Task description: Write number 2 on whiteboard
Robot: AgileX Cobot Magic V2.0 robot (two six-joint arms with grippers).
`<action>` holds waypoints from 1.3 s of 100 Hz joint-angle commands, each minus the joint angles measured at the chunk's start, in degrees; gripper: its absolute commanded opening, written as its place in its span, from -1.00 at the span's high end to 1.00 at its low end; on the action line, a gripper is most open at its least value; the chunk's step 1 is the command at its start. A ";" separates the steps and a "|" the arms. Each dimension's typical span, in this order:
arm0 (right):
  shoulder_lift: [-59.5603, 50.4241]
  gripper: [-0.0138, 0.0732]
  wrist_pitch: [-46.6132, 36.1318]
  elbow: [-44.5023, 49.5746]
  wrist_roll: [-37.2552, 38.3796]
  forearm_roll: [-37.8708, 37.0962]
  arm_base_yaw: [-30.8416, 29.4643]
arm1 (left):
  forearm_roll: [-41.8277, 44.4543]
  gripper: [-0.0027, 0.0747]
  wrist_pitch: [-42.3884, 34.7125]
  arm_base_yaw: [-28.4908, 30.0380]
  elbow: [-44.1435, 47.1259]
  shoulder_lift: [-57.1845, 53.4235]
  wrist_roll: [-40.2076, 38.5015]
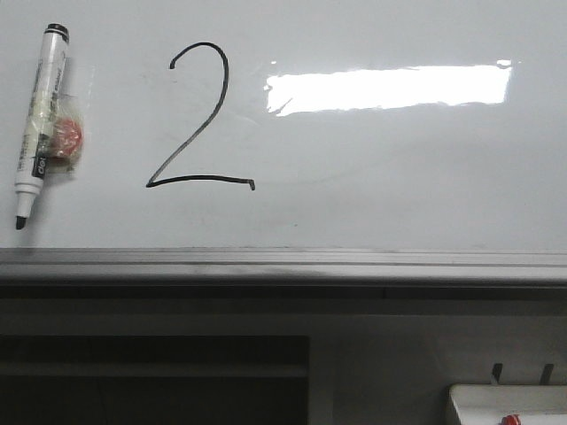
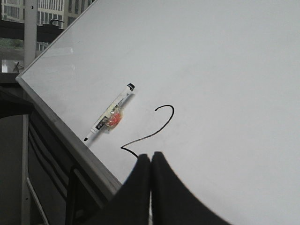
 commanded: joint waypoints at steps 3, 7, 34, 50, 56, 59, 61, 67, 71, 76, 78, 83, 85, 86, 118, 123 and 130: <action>0.47 0.80 -3.41 -1.55 -0.18 -0.36 -0.28 | 0.06 0.98 -2.56 0.23 0.62 -1.52 -0.49; 0.47 0.80 -3.41 -1.55 -0.18 -0.36 -0.28 | 0.06 0.98 -2.56 0.23 0.62 -1.52 -0.49; 0.47 0.80 -3.41 -1.55 -0.18 -0.36 -0.28 | 0.06 0.98 -2.56 0.23 0.62 -1.52 -0.49; 0.47 0.80 -3.41 -1.55 -0.18 -0.36 -0.28 | 0.06 0.98 -2.56 0.23 0.62 -1.52 -0.49; 0.47 0.80 -3.41 -1.55 -0.18 -0.36 -0.28 | 0.06 0.98 -2.56 0.23 0.62 -1.52 -0.49; 0.47 0.80 -3.41 -1.55 -0.18 -0.36 -0.28 | 0.06 0.98 -2.56 0.23 0.62 -1.52 -0.49; 0.47 0.80 -3.41 -1.55 -0.18 -0.36 -0.28 | 0.06 0.98 -2.56 0.23 0.62 -1.52 -0.49; 0.47 0.80 -3.41 -1.55 -0.18 -0.36 -0.28 | 0.06 0.98 -2.56 0.23 0.62 -1.52 -0.49; 0.47 0.80 -3.51 -1.55 -0.18 -0.36 -0.28 | 0.06 0.98 -2.56 0.23 0.62 -1.52 -0.49; 0.47 0.80 -3.90 -1.55 -0.18 -0.36 -0.28 | 0.06 0.98 -2.56 0.23 0.62 -1.52 -0.49; 0.47 0.80 -3.89 -1.55 -0.18 -0.36 -0.28 | 0.06 0.98 -2.56 0.23 0.62 -1.52 -0.49; 0.47 0.80 -4.02 -1.55 -0.18 -0.36 -0.28 | 0.06 0.98 -2.56 0.23 0.62 -1.52 -0.49; 0.47 0.80 -4.01 -1.55 -0.18 -0.36 -0.28 | 0.06 0.98 -2.56 0.23 0.62 -1.52 -0.49; 0.47 0.80 -3.90 -1.55 -0.18 -0.36 -0.28 | 0.06 0.98 -2.56 0.23 0.62 -1.52 -0.49; 0.47 0.80 -6.73 -1.55 22.36 -16.77 -0.90 | 0.06 0.98 -2.56 0.23 0.62 -1.52 -0.49; 0.47 0.80 -6.87 -1.55 30.59 -26.42 -1.64 | 0.06 0.98 -2.56 0.23 0.62 -1.52 -0.49; 0.47 0.80 -6.87 -1.55 42.34 -36.39 -3.66 | 0.06 0.98 -2.56 0.23 0.62 -1.52 -0.49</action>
